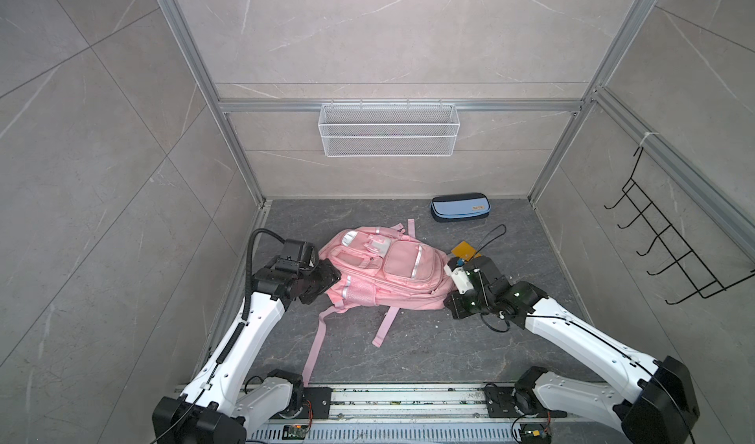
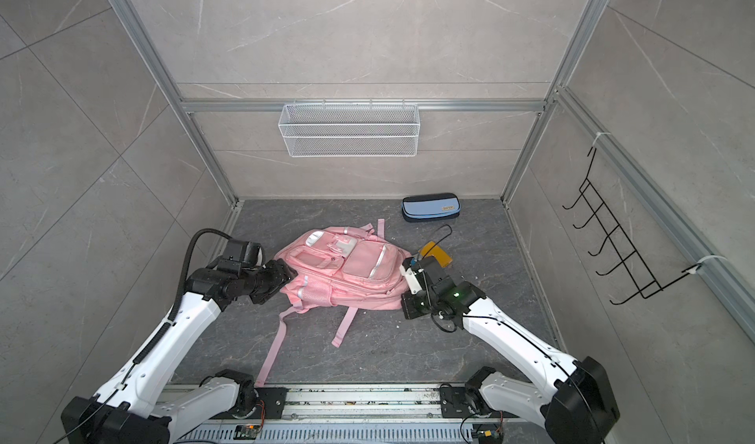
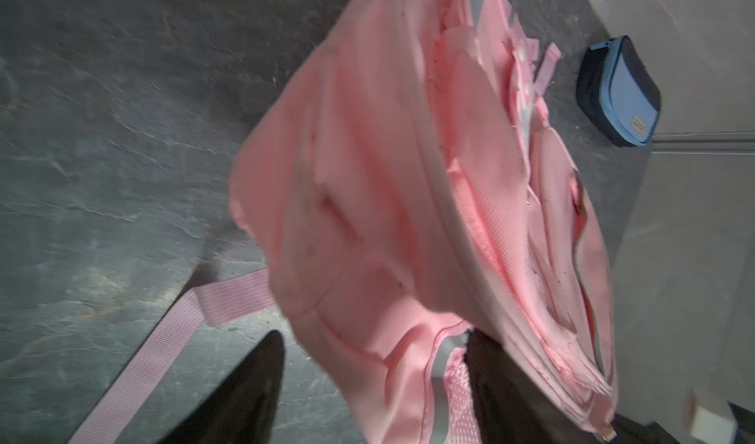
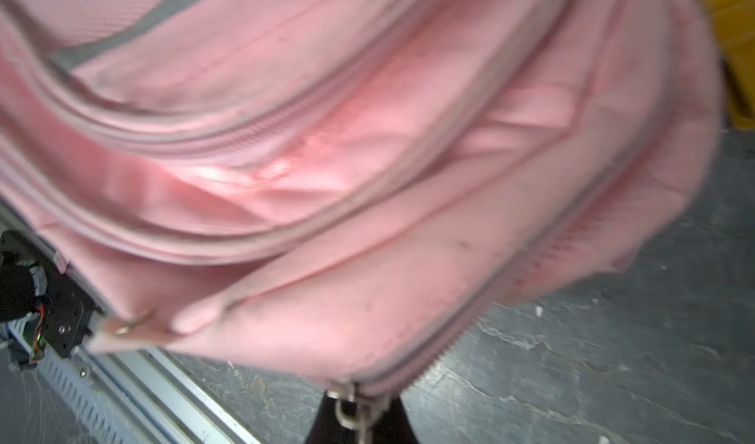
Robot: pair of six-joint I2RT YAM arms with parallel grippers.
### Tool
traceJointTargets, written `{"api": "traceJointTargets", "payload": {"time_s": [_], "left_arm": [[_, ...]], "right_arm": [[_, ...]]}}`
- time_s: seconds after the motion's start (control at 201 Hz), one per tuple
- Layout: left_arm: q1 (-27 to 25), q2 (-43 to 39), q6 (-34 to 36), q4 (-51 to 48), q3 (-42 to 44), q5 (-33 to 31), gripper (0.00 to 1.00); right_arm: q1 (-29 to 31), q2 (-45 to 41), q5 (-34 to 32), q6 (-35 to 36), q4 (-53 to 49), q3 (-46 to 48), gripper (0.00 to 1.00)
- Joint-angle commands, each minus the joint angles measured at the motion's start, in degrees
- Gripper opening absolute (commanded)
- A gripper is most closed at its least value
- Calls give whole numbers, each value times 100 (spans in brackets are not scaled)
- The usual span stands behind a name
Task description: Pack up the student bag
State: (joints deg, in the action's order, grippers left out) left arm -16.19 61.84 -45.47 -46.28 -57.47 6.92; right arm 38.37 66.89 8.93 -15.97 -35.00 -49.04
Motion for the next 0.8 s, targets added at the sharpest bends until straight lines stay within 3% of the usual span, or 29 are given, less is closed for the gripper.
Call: {"api": "traceJointTargets", "payload": {"time_s": [0.0,0.08,0.179,0.284,0.399,0.518,0.618,0.722,0.792], "left_arm": [[-308,-443,565,-693,-247,-264,99],[-878,-917,114,-1034,7,-294,99],[-2080,-1528,-1182,-1032,538,-664,99],[-3329,-1909,-2588,182,1282,-966,98],[-4405,-1501,-3260,1033,1521,-1905,99],[-4895,-1054,-3675,1663,1649,-2552,99],[-5012,-921,-3831,2411,1850,-2841,94],[-5030,-646,-3863,2725,1845,-2906,82],[-5032,-498,-3906,2904,1869,-2911,66]], "right_arm": [[593,251,194,217,58,-560,0],[981,421,502,224,293,-727,0],[1389,695,946,277,505,-930,0],[1891,1050,1344,412,530,-1231,0],[2234,1302,1722,358,780,-1381,0],[2331,1364,2050,172,1244,-1219,0],[2368,1383,2184,177,1271,-1118,0],[2386,1252,2279,182,1383,-945,0],[2386,1222,2330,125,1480,-839,0]]}}
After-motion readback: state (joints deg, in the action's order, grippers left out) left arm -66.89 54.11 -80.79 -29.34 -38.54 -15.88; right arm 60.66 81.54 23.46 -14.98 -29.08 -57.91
